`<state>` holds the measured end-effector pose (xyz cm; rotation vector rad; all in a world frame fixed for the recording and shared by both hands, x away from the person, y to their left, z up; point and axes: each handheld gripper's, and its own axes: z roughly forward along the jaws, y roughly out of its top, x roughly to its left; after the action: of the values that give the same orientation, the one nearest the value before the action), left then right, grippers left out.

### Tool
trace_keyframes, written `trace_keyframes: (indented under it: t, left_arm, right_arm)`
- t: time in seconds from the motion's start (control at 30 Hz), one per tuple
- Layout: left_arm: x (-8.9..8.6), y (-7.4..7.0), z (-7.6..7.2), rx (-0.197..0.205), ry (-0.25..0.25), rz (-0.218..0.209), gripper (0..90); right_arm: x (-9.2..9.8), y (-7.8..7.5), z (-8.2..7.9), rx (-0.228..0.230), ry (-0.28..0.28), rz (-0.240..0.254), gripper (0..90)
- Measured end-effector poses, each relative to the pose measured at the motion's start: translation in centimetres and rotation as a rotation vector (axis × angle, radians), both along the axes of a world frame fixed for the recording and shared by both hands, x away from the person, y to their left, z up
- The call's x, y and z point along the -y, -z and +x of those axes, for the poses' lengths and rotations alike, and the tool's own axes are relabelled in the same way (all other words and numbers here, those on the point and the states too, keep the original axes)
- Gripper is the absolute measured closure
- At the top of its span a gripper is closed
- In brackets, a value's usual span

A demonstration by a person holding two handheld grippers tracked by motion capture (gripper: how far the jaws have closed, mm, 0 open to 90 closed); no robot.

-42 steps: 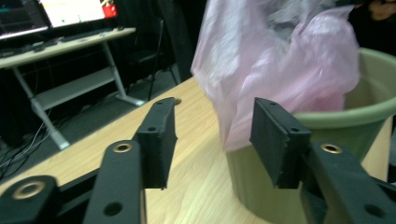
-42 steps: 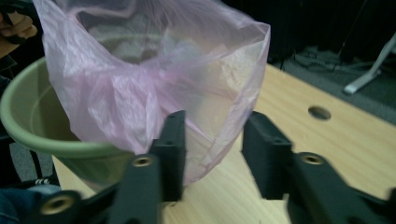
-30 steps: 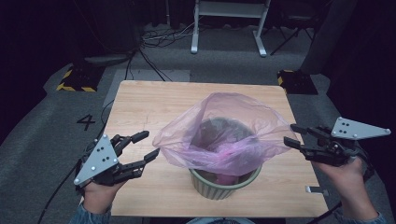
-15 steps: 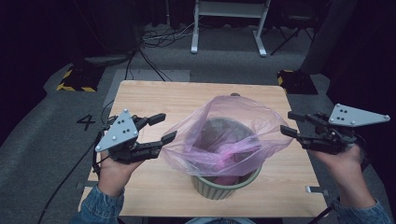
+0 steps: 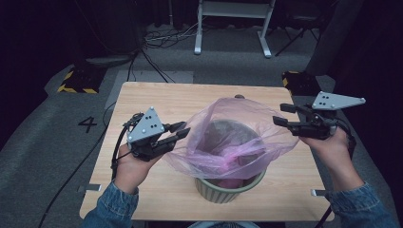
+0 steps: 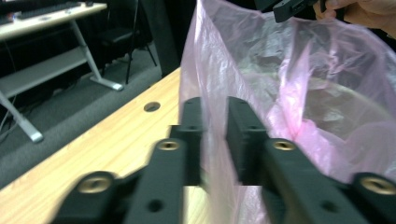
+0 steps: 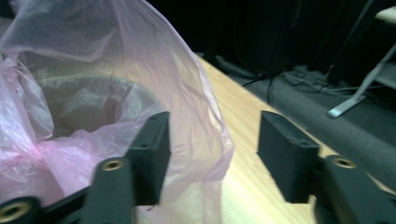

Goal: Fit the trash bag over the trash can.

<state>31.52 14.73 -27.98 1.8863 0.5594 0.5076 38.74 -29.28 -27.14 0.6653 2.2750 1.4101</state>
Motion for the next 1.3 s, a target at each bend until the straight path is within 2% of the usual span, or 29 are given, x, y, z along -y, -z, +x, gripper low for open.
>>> trace_keyframes:
  t: [0.1,0.17,0.27,0.4,0.63,0.77,0.9,0.97,1.17,1.3]
  left_arm:
    - [-0.1,0.4,0.6,-0.012,-0.029,-0.011,87.5]
    - [-0.2,0.8,1.0,-0.013,-0.053,-0.006,88.4]
    - [-0.5,1.4,1.8,-0.026,-0.085,0.002,89.0]
    - [-0.9,2.6,3.1,-0.063,-0.125,0.001,89.0]
    - [-1.2,4.5,4.7,-0.102,-0.184,0.029,89.5]
    - [-1.5,6.0,5.9,-0.166,-0.203,0.052,89.5]
    - [-1.7,7.2,6.6,-0.199,-0.229,0.080,89.6]
    - [-1.8,7.7,6.8,-0.215,-0.229,0.105,89.6]
    - [-1.4,9.5,7.3,-0.283,-0.225,0.129,89.6]
    - [-1.3,10.7,6.9,-0.313,-0.207,0.157,89.6]
  right_arm:
    - [0.2,0.5,1.3,-0.063,-0.007,0.019,73.1]
    - [0.2,0.7,1.6,-0.076,0.008,0.030,80.9]
    - [0.3,1.1,2.3,-0.098,0.025,0.039,86.7]
    - [0.0,2.4,3.3,-0.135,0.043,0.009,86.8]
    - [-1.2,4.3,4.4,-0.173,0.049,-0.023,87.6]
    - [-1.8,5.3,4.8,-0.194,0.059,-0.048,88.3]
    - [-1.7,6.4,5.4,-0.225,0.075,-0.060,89.3]
    - [-1.5,7.1,5.6,-0.243,0.083,-0.070,89.4]
    - [-1.3,9.1,5.8,-0.294,0.091,-0.087,89.4]
    - [-1.0,10.4,5.3,-0.325,0.074,-0.082,89.4]
